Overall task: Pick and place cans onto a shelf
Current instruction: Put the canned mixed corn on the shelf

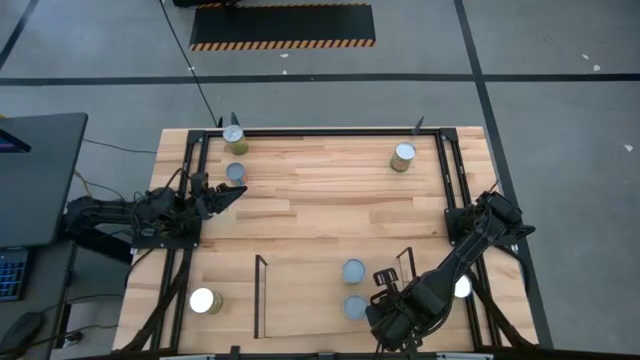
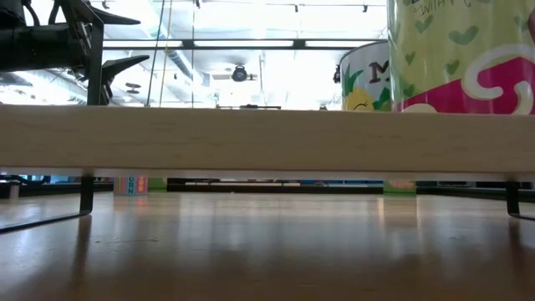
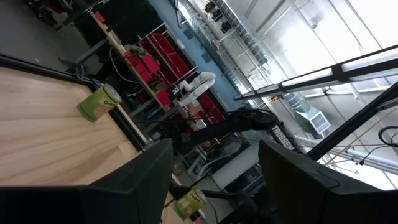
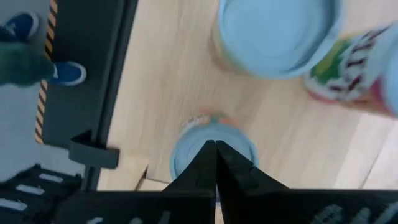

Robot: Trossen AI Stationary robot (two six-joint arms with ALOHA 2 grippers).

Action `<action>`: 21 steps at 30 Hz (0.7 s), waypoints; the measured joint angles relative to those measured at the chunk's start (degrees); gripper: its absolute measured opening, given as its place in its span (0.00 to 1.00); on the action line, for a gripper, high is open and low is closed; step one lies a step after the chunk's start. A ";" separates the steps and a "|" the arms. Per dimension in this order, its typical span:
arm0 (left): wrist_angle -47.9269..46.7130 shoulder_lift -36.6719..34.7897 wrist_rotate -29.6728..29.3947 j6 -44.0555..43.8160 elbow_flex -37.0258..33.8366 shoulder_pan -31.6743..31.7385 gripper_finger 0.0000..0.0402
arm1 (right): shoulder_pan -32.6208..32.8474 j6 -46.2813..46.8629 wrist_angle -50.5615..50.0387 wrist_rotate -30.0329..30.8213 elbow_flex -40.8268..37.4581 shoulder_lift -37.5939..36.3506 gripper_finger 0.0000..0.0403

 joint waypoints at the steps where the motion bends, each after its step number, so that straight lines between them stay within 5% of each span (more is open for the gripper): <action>1: 0.00 0.00 0.00 0.00 0.00 0.00 0.61 | 0.01 0.04 -0.34 0.36 1.16 0.00 0.01; 13: 0.00 0.00 0.00 0.00 0.00 -0.02 0.61 | 2.27 -6.59 -0.37 7.47 20.67 -0.02 0.01; 21: 0.00 0.02 0.01 -0.02 0.01 0.00 0.61 | -1.29 -17.08 5.24 7.49 23.75 -3.84 0.01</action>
